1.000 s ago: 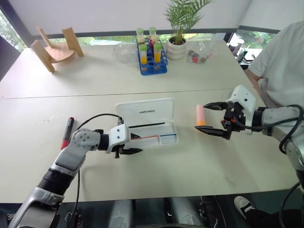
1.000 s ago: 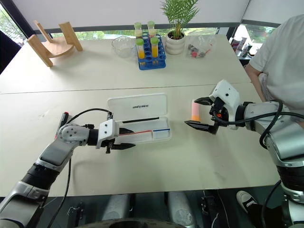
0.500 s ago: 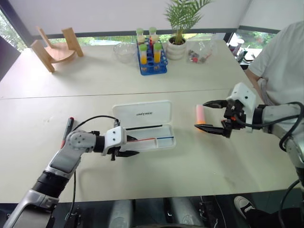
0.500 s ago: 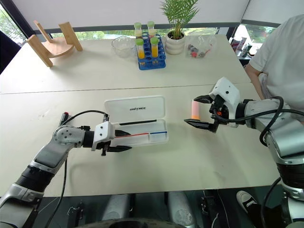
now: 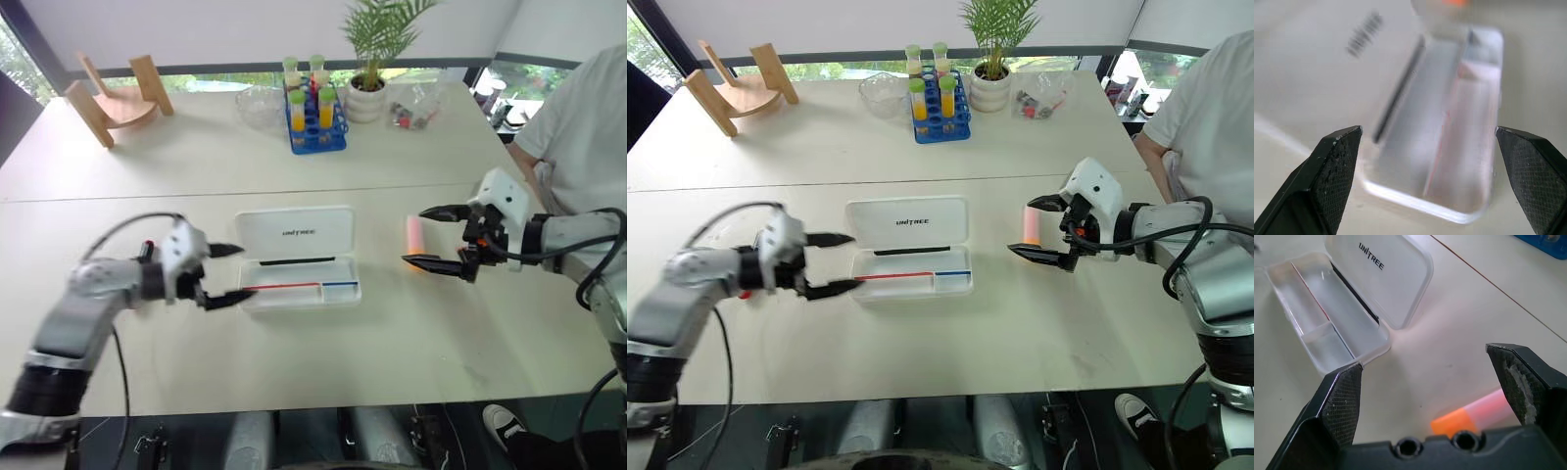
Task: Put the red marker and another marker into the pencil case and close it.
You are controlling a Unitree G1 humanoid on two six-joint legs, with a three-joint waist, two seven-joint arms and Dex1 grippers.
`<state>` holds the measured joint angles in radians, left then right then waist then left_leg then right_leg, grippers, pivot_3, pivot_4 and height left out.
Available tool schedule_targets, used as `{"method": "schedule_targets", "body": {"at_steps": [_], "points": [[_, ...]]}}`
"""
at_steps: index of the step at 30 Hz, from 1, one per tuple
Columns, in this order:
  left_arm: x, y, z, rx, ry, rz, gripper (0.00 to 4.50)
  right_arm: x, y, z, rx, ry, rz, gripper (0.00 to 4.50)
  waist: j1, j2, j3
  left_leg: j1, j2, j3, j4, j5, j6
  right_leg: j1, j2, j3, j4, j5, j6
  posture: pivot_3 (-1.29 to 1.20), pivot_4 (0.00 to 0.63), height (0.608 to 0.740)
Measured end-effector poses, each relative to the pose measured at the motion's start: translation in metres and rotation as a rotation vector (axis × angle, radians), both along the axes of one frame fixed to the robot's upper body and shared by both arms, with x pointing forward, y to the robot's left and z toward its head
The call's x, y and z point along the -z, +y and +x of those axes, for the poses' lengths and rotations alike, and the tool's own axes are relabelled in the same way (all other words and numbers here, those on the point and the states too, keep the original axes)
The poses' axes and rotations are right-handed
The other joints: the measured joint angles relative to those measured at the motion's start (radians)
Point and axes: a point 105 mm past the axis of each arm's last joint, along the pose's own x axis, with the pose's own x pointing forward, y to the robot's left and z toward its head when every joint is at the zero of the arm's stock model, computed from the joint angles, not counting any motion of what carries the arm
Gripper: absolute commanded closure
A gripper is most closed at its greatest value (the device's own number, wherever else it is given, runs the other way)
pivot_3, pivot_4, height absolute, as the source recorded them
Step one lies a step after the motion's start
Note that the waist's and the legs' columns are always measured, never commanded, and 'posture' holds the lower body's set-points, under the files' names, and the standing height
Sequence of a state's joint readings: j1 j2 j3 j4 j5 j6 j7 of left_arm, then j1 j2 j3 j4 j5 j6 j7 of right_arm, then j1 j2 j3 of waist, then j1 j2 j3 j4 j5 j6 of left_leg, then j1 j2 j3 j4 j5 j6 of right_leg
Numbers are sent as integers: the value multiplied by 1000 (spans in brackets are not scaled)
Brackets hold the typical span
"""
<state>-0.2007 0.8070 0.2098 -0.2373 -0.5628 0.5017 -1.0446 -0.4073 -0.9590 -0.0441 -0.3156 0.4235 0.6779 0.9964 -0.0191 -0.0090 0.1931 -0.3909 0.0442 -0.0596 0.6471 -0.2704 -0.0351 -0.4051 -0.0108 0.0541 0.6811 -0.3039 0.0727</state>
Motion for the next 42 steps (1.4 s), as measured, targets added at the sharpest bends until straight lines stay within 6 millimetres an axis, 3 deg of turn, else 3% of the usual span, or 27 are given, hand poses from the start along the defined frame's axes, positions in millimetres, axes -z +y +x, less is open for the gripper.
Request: {"method": "schedule_targets", "body": {"at_steps": [2,4,9,13,21,25,27,32,35,42], "points": [[-19,24,0,-168,-17,-49,29,1,1,1,-5,-1,-3,0,0,0,0,0,0,0,0,0,0,0,0,0,0,0,0,0,150,740],[-19,53,2,-376,-8,-40,29,4,1,2,-9,9,-2,0,-2,0,0,1,0,0,0,0,0,0,0,0,0,0,0,0,150,740],[9,115,-1,-845,69,50,29,0,1,7,-28,2,0,0,0,0,0,1,-1,0,0,0,0,0,-1,0,0,0,0,0,150,740],[28,135,2,-1025,96,68,29,-5,0,10,-40,-7,7,0,9,-1,0,0,-1,-1,0,0,-1,0,-1,0,0,0,0,0,150,740],[58,142,27,-1183,171,13,29,-5,-5,8,-34,2,-4,0,6,-2,0,0,-1,-1,0,0,-1,0,-1,0,0,0,0,0,150,740],[67,129,41,-1128,199,-44,29,-5,-5,6,-27,6,-13,0,5,0,-1,1,-2,0,0,1,-1,1,-1,0,0,0,0,0,150,740],[79,124,41,-1098,234,-42,29,-4,-6,6,-21,8,-16,0,1,-1,-1,1,-1,0,0,1,-2,1,-1,0,0,0,0,0,150,740],[82,119,37,-1044,234,-10,29,-8,-9,5,-9,-3,-16,0,4,0,-1,1,-2,0,0,1,-2,1,-2,0,0,0,0,0,150,740],[84,116,33,-1021,231,22,746,-9,-11,4,0,-4,-20,0,4,1,-2,1,-2,0,0,1,-2,1,-2,0,0,0,0,0,150,740],[88,107,21,-944,258,55,4118,-10,-15,-9,-18,40,-5,0,-2,3,-3,2,-2,1,-1,1,-1,1,-2,1,0,0,0,0,150,740]]}}
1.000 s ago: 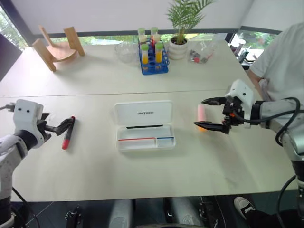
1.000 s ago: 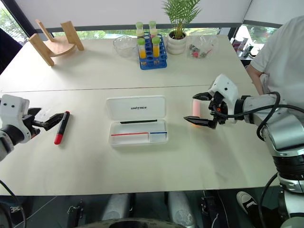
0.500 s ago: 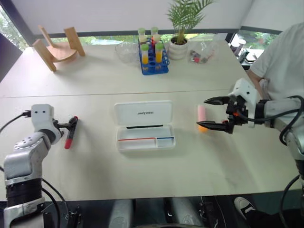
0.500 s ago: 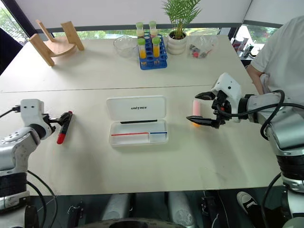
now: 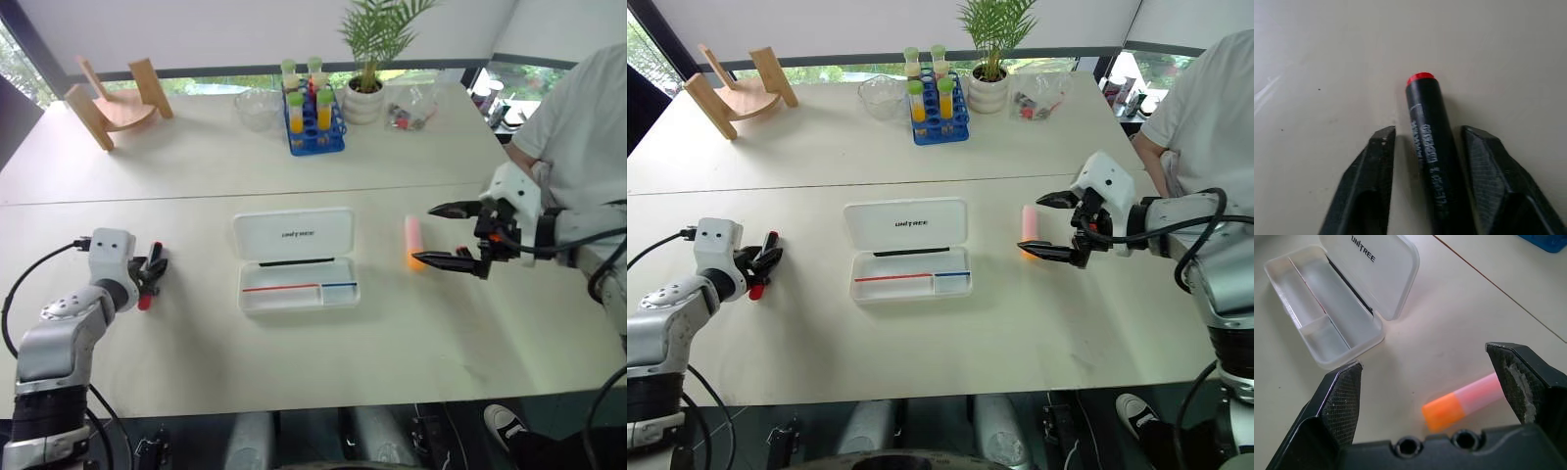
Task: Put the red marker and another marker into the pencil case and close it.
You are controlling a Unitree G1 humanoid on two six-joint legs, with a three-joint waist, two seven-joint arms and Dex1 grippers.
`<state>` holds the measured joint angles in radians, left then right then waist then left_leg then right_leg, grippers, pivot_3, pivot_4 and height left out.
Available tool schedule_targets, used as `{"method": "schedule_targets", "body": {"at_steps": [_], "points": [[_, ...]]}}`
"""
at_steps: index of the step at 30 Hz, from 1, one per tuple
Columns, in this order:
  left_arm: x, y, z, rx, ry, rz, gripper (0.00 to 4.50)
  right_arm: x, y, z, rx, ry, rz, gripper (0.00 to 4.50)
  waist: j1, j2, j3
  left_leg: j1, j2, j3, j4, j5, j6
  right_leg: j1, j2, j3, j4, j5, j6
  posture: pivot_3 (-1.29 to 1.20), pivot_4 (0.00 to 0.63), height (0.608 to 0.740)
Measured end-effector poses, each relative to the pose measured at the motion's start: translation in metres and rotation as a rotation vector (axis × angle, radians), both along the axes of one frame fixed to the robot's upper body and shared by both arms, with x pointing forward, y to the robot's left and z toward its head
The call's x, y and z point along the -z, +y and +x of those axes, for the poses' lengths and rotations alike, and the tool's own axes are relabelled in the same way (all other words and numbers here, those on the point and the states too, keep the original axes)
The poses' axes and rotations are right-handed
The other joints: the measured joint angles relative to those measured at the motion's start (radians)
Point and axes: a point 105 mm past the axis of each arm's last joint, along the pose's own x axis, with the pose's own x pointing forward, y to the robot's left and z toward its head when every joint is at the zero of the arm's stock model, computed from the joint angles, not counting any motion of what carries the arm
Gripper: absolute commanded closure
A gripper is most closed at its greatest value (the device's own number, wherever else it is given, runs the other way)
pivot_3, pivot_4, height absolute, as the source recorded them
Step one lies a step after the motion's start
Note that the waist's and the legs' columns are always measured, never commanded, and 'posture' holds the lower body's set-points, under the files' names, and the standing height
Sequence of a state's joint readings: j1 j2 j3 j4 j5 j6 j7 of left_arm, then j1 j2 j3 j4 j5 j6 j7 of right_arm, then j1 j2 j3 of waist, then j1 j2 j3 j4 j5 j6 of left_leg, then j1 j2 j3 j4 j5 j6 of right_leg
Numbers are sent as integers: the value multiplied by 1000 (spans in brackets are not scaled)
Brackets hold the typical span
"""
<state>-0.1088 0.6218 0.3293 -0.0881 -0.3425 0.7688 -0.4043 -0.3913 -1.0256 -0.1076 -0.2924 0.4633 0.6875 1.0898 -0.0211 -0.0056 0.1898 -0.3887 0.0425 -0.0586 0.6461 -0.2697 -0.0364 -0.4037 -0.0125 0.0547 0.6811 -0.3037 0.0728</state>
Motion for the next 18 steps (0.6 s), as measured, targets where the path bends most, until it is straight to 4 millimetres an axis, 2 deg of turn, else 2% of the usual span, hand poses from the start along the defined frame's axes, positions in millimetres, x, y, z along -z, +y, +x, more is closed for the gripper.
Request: {"method": "schedule_targets", "body": {"at_steps": [5,11,12,14,16,18], "points": [[1,5,-4,4,23,11,4225,-13,9,-19,-104,19,62,0,-13,1,-1,2,0,1,0,0,0,1,1,1,0,0,0,0,150,740],[-2,5,-1,40,25,1,4225,-14,15,-25,-141,50,100,0,-20,1,-1,9,0,0,-1,0,0,7,1,1,0,0,0,0,150,740],[-6,-1,-1,94,13,-24,4225,-16,15,-27,-145,60,126,0,-20,0,0,8,0,1,-1,0,0,7,1,1,0,0,0,0,150,740],[-18,-38,0,318,-33,-116,4225,-24,18,-29,-157,68,190,0,-15,-2,1,6,0,0,0,0,0,7,1,0,0,0,0,0,150,740],[-41,-73,-4,558,-75,-152,4225,-30,22,-33,-183,69,225,0,-6,-6,3,1,0,-2,1,0,-1,3,1,-2,0,0,0,0,150,740],[-61,-88,-10,717,-93,-123,4225,-33,24,-36,-196,74,242,0,2,-6,3,0,0,-2,0,0,-1,1,1,-1,0,0,0,0,150,740]]}}
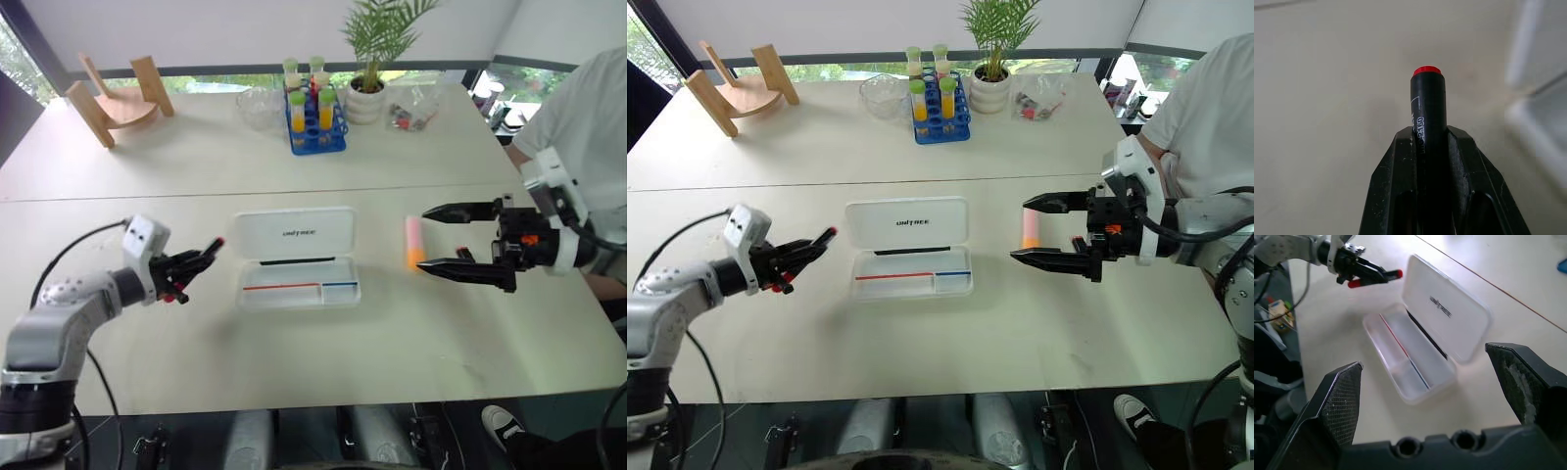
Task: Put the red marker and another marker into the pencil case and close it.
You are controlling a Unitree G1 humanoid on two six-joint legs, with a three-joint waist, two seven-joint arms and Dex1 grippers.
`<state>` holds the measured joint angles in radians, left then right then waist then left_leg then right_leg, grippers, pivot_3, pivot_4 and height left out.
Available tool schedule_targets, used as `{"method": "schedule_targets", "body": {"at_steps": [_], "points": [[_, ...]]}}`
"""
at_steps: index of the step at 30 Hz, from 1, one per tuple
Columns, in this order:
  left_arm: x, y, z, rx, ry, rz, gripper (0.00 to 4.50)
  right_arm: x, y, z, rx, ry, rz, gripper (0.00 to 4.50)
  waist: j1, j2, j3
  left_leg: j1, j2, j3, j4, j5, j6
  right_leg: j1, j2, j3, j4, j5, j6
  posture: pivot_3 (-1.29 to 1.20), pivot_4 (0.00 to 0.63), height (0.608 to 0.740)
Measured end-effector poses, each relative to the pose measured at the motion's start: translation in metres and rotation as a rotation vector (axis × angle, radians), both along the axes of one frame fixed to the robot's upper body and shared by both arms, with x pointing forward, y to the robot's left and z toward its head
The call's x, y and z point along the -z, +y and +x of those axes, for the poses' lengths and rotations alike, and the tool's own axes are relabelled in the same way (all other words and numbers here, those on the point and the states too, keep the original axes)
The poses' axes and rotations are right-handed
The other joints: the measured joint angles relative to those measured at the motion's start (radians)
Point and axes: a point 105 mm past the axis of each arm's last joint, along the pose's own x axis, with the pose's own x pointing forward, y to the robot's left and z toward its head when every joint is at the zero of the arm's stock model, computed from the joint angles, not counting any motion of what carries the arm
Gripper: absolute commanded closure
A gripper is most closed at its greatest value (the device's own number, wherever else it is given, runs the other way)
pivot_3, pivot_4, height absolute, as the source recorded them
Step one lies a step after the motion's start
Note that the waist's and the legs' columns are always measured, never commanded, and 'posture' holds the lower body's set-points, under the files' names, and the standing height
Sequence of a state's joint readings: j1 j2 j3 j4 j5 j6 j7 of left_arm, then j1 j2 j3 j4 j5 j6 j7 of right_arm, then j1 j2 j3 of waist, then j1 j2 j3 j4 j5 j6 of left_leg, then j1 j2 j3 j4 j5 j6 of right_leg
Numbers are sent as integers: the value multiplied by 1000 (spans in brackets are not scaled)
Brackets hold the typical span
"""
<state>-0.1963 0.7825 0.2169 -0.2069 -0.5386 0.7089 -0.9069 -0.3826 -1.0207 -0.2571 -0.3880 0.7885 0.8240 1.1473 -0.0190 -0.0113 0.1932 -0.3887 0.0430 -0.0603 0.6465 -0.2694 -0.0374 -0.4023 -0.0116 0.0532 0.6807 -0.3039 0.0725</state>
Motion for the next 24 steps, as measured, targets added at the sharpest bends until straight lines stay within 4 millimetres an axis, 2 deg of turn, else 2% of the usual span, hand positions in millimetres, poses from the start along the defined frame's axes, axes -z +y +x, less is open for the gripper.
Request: {"method": "schedule_targets", "body": {"at_steps": [2,7,10,12,17,24], "points": [[-14,-8,-8,135,-4,37,4225,-2,0,-3,-6,14,22,0,0,1,0,-1,0,1,-1,0,0,-2,0,1,0,0,0,0,150,740],[-22,-28,-23,416,47,90,4225,-10,4,-13,-40,30,71,0,2,1,0,-2,0,1,-1,0,0,-3,1,0,0,0,0,0,150,740],[-29,-41,-21,548,34,115,4225,-12,5,-17,-45,30,85,0,5,1,1,-3,0,1,0,0,0,-3,1,0,0,0,0,0,150,740],[-30,-51,-10,594,-4,145,4225,-12,5,-18,-29,37,96,0,9,1,1,-3,-1,1,1,0,0,-2,0,0,-1,0,0,0,150,740],[-11,-84,9,694,-55,216,4225,-20,9,-25,-23,18,119,0,6,0,1,-3,-1,1,1,0,1,-2,1,1,-1,0,0,0,150,740],[13,-118,32,738,-108,306,4225,-10,5,-34,29,38,98,0,6,0,1,-4,-1,1,1,-1,2,-3,1,1,-1,0,1,0,150,740]]}}
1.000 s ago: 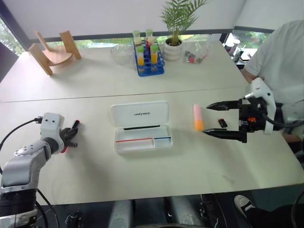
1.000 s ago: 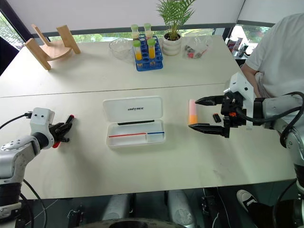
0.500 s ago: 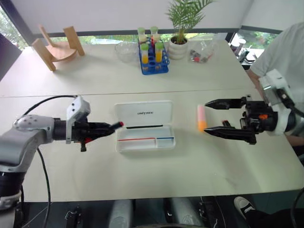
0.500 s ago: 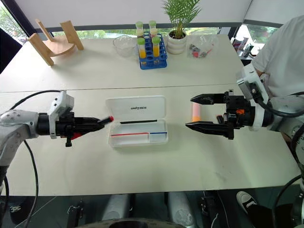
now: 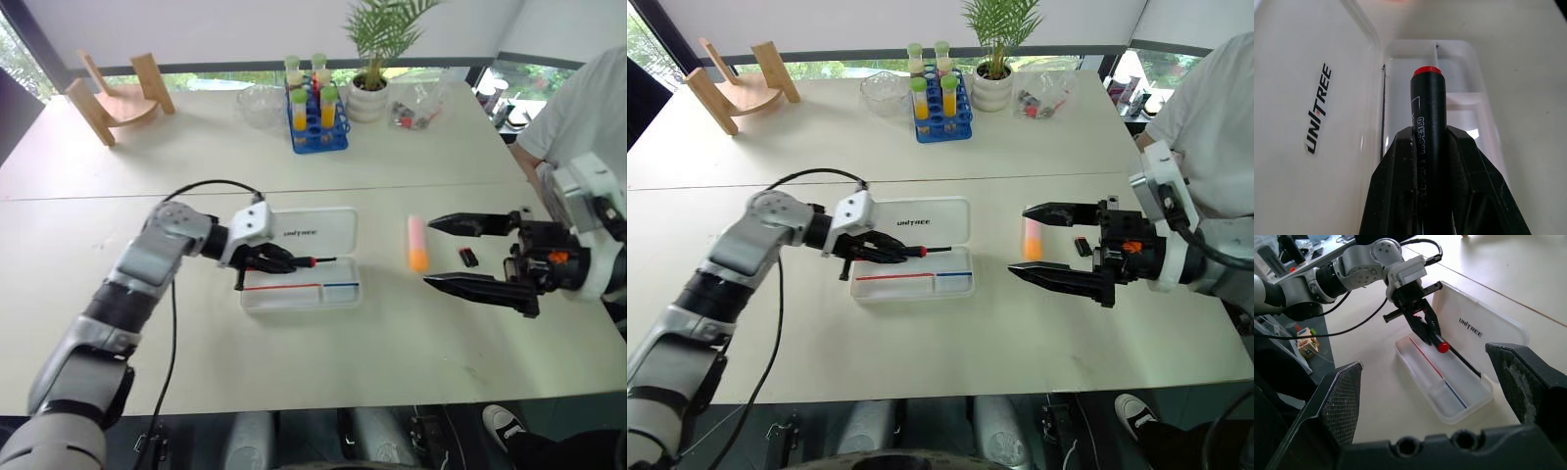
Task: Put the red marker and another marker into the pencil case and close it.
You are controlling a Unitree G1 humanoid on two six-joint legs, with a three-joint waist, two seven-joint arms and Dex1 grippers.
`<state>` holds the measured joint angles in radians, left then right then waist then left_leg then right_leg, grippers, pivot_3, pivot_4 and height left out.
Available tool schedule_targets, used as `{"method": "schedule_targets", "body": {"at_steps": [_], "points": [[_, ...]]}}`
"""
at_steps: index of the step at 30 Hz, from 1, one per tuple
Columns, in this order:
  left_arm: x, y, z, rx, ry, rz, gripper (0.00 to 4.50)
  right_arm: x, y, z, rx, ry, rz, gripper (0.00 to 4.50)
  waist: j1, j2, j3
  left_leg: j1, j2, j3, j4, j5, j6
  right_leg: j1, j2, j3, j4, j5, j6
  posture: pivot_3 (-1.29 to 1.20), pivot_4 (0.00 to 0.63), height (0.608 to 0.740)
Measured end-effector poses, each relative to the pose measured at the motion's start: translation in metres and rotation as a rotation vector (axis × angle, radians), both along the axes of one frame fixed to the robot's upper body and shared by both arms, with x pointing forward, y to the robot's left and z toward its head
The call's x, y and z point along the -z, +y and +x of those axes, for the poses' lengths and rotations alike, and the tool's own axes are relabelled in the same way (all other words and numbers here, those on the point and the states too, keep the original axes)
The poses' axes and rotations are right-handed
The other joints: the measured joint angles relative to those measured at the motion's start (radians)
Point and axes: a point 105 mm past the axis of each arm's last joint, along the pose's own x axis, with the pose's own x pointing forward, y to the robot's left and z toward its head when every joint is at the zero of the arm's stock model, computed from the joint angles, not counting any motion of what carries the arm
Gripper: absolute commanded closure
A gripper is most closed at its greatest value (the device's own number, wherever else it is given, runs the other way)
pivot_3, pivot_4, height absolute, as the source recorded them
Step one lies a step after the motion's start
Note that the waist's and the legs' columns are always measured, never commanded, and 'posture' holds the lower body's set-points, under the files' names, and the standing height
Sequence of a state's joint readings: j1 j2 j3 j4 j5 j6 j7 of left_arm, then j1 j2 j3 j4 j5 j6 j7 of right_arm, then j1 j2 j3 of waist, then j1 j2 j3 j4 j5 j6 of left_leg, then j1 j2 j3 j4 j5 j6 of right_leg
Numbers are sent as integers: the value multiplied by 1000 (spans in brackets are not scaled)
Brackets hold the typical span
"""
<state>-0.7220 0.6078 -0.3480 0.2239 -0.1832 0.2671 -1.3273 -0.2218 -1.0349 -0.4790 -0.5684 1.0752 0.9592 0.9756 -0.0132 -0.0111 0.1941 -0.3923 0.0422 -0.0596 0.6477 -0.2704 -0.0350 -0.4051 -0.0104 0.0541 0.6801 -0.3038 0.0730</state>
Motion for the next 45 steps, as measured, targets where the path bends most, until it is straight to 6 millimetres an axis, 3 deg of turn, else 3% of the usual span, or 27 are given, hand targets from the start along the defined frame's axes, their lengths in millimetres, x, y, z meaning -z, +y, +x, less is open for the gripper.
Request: {"method": "schedule_targets", "body": {"at_steps": [6,7,14,18,21,25,27,32,34,35,37,40,45], "points": [[10,-26,4,25,-8,11,4225,5,-1,0,39,1,-14,0,-1,0,0,0,0,0,0,0,0,0,0,0,0,0,0,0,150,740],[9,-28,5,19,-11,7,3206,5,-2,1,45,1,-14,0,-1,0,0,0,0,0,0,0,0,0,0,0,0,0,0,0,150,740],[7,-32,5,-21,13,1,43,10,-4,2,71,12,-14,0,0,0,0,0,0,0,0,0,0,0,0,0,0,0,0,0,150,740],[-11,-31,2,-33,13,-63,43,13,-7,7,107,-1,-38,0,-1,0,0,0,0,-1,0,0,0,0,0,0,0,0,0,0,150,740],[-41,-25,-6,-40,8,-193,43,25,-9,16,157,3,-91,0,-4,0,0,0,1,0,0,0,0,0,0,0,0,0,0,0,150,740],[-81,5,-25,-72,-24,-318,43,35,-7,35,239,3,-146,0,-12,0,0,1,1,0,-1,0,-1,0,1,0,1,0,0,0,150,740],[-90,20,-32,-104,-31,-341,43,39,-7,45,283,6,-163,0,-8,0,0,1,1,0,0,1,-1,0,0,0,1,0,0,0,150,740],[-95,54,-49,-194,-47,-317,43,57,-1,73,409,74,-194,0,-3,0,0,1,1,0,0,1,-1,0,0,0,1,0,0,0,150,740],[-90,78,-62,-256,-31,-287,43,63,6,90,473,93,-210,0,-13,-1,0,1,2,1,-1,1,-1,-2,0,1,1,0,0,0,150,740],[-84,96,-71,-308,0,-270,43,71,12,99,514,119,-234,0,-26,-1,0,1,3,1,-2,1,-1,-3,0,2,1,0,-1,0,150,740],[-85,111,-80,-356,4,-273,43,95,11,107,586,188,-315,0,-24,-1,0,0,3,-1,-3,1,-1,-3,0,0,1,-1,-3,0,150,740],[-91,109,-89,-342,-20,-293,43,113,8,118,687,229,-376,0,-5,-1,1,-1,1,0,-2,1,-1,-3,-1,0,1,-1,-2,0,150,740],[-87,105,-96,-326,-7,-302,43,112,-2,133,815,169,-417,0,1,-1,0,-1,1,0,-2,1,-1,-3,-1,0,0,-1,-2,0,150,740]]}}
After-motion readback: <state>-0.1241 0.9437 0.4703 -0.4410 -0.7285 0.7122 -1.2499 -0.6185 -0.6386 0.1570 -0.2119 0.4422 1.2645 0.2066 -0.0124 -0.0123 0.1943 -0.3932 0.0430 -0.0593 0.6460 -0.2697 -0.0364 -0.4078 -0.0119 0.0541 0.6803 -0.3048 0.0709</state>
